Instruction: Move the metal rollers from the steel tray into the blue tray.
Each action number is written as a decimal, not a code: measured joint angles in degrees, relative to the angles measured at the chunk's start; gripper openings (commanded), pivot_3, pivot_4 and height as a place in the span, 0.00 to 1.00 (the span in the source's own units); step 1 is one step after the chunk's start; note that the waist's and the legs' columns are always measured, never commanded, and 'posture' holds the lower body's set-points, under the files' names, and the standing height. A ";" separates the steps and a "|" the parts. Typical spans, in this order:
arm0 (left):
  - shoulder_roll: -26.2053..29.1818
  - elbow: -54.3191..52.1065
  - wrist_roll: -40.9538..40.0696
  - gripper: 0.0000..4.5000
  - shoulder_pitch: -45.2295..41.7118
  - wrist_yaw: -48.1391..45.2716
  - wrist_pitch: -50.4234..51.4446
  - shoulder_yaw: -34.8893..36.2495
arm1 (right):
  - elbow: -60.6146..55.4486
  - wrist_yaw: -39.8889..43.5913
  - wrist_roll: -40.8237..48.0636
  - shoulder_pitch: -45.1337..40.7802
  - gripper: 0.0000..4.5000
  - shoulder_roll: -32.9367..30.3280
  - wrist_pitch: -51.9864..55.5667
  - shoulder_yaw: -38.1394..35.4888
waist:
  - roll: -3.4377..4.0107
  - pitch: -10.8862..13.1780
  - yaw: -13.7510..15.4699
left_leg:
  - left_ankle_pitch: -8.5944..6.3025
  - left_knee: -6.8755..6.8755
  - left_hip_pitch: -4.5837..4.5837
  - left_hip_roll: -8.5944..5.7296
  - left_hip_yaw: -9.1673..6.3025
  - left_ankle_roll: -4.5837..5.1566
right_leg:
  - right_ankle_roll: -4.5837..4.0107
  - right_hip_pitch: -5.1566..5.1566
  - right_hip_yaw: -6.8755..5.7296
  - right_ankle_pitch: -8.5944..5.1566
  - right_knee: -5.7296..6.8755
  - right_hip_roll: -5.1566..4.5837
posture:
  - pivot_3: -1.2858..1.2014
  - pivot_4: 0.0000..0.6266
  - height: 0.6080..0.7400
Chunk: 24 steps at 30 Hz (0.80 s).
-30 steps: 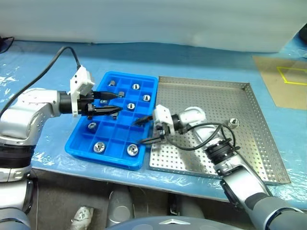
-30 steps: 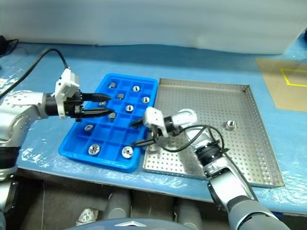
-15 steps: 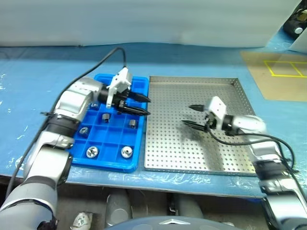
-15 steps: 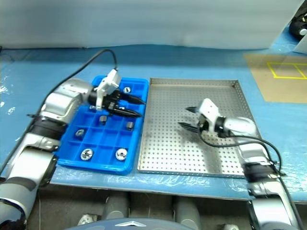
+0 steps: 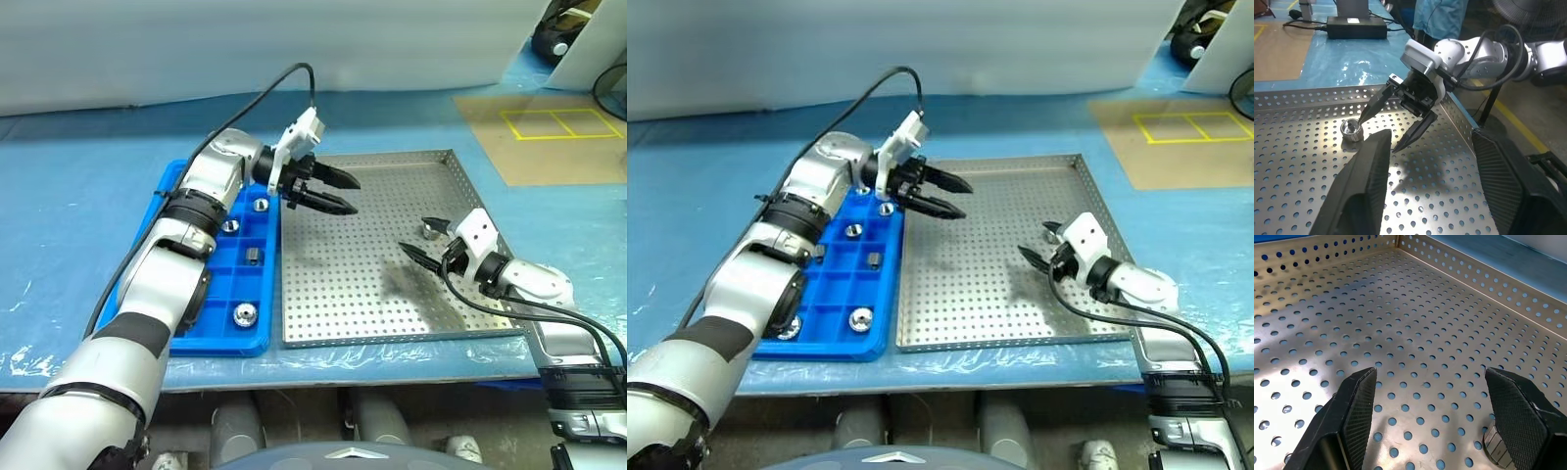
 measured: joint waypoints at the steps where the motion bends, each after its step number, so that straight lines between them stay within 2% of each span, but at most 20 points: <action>1: 0.01 0.74 -0.01 0.50 -0.32 -0.15 0.10 -0.02 | 0.57 -0.05 -0.06 -0.26 0.81 0.09 -0.29 0.10 | 0.00 0.00 -0.02 | -0.02 0.00 -0.01 -0.01 0.00 0.03 | 0.00 0.00 0.00 0.00 -0.03 -0.01 | 0.37 0.24 1.00; 10: -0.84 5.77 2.63 0.50 -1.57 -0.34 -2.55 0.51 | 6.41 -1.35 -0.72 -4.42 0.81 2.51 -3.35 2.09 | 0.00 0.00 0.01 | -0.15 -0.01 -0.08 -0.09 0.00 0.29 | -0.01 0.06 -0.01 0.01 -0.24 -0.08 | 0.38 0.24 1.00; 17: -2.13 1.46 3.35 0.50 0.86 -0.35 -2.73 0.66 | 16.90 -6.94 -3.60 -9.34 0.81 2.95 -9.31 1.89 | 0.00 0.00 0.09 | -0.17 -0.01 -0.06 -0.26 0.01 0.35 | -0.02 0.18 -0.01 0.01 -0.37 -0.23 | 0.38 0.24 1.00; 24: -2.01 -2.22 4.26 0.50 3.91 -0.35 -2.90 0.16 | 26.09 -7.99 -4.77 -10.65 0.81 2.36 -11.88 1.74 | 0.00 0.00 0.05 | -0.26 -0.02 -0.12 -0.31 0.02 0.82 | -0.02 0.22 -0.02 0.01 -0.53 -0.28 | 0.38 0.24 1.00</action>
